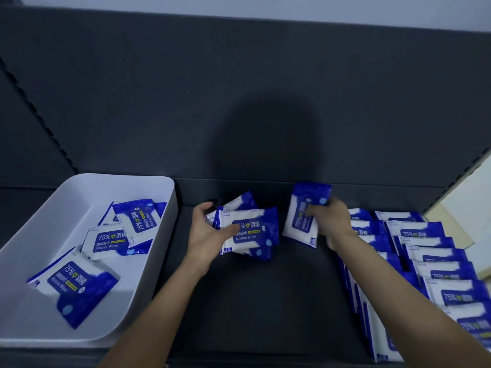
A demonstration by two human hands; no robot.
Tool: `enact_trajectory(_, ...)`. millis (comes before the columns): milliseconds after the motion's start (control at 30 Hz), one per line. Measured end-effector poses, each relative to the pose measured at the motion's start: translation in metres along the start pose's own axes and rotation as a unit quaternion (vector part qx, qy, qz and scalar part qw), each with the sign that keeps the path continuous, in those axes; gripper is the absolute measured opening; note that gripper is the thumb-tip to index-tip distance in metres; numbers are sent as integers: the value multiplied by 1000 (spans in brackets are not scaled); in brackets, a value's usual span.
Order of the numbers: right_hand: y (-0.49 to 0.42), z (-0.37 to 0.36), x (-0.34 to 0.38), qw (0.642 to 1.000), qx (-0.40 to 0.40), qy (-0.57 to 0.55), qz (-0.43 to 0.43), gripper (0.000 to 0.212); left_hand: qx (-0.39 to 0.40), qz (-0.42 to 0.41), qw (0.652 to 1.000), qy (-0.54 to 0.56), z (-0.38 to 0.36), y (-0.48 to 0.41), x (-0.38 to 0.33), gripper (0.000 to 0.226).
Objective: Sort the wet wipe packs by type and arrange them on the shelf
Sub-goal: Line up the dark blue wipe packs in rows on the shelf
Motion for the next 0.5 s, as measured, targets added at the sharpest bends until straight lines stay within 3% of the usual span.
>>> enact_trajectory(133, 12, 5, 11, 986, -7, -167, -14, 9, 5, 14, 1000, -1, -8, -16, 3, 71)
enact_trajectory(267, 29, -14, 3, 945, 78, -296, -115, 8, 22, 23, 999, -16, -7, -23, 11, 77)
enact_trajectory(367, 46, -41, -12, 933, 143, -290, -159, 17, 41, 21, 999, -9, -9, -23, 12, 76)
enact_trajectory(500, 61, -67, -40, 948, 122, -245, -163, 25, 54, 44, 998, 11, -8, -20, 12, 62)
Point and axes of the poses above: each hand's wrist, its own y-axis away from the middle knuckle, its own z-axis out of the back of the hand, x = y × z, the point moved 5 cm from there along -y, towards the middle knuckle
